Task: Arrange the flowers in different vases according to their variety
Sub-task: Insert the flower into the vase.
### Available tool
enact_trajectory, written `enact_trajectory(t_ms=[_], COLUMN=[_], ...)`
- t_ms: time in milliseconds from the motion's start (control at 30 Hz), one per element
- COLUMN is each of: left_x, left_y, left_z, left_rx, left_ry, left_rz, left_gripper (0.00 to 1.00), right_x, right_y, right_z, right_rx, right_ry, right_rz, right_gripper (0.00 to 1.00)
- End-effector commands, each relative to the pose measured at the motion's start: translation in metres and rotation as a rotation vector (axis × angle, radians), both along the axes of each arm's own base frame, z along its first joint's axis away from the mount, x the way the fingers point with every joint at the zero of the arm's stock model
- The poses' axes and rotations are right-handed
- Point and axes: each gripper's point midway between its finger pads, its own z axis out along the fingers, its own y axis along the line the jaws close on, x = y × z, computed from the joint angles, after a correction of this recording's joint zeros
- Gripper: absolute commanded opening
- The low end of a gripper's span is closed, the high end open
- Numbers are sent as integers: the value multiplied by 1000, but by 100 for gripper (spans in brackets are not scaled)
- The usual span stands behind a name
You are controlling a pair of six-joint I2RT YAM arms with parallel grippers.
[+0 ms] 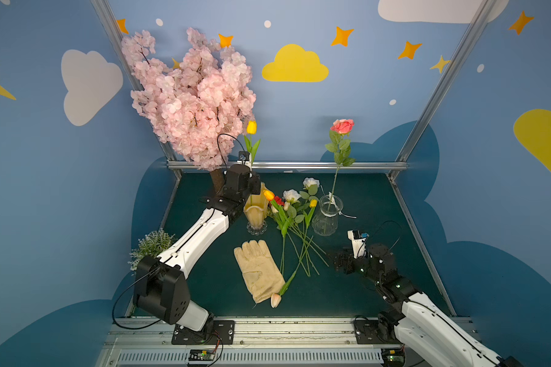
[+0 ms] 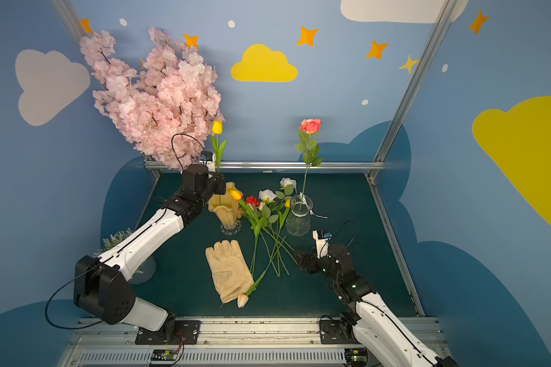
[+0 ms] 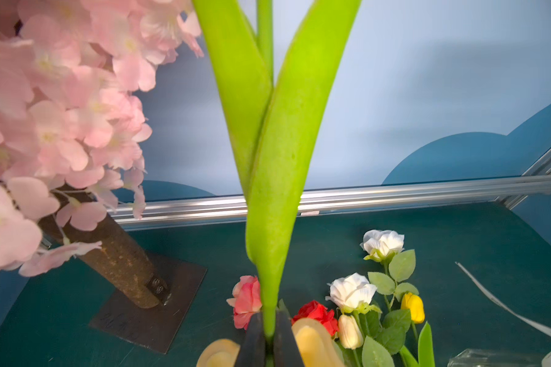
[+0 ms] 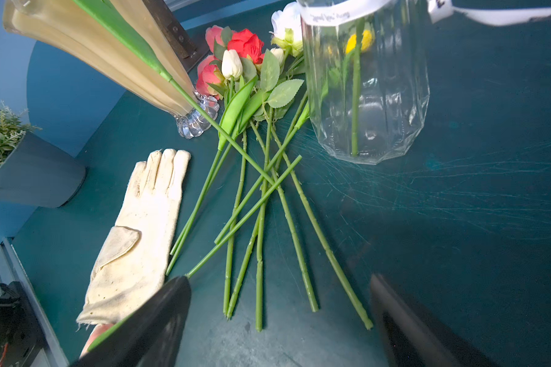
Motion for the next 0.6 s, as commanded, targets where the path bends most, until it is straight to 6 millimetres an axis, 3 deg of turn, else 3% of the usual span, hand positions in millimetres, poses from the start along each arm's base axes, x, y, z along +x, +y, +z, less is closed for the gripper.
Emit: enact_trajectory(t_ms=[0,67,233,400,567], left_x=[-12,-22,-53,-91,-132], left_y=[1,3,16,26,41], left_z=[31,30,45,41,12], left_rx=[-84,-108,-179,-259,-350], left_ry=[-127,-107,-53,22,72], left_rz=[-26,-27,10,18,54], left_gripper=[41,61,86,100,100], right_x=[3,1,-7,-13,-6], right_y=[10,14,32,46,58], right_z=[21,23,26,25,28], right_rx=[26,28,26,-6,-33], right_ry=[-50,-54,-73,-95,-118], right_rz=[40,60,151,225,251], right_gripper=[92,92,89,86,76])
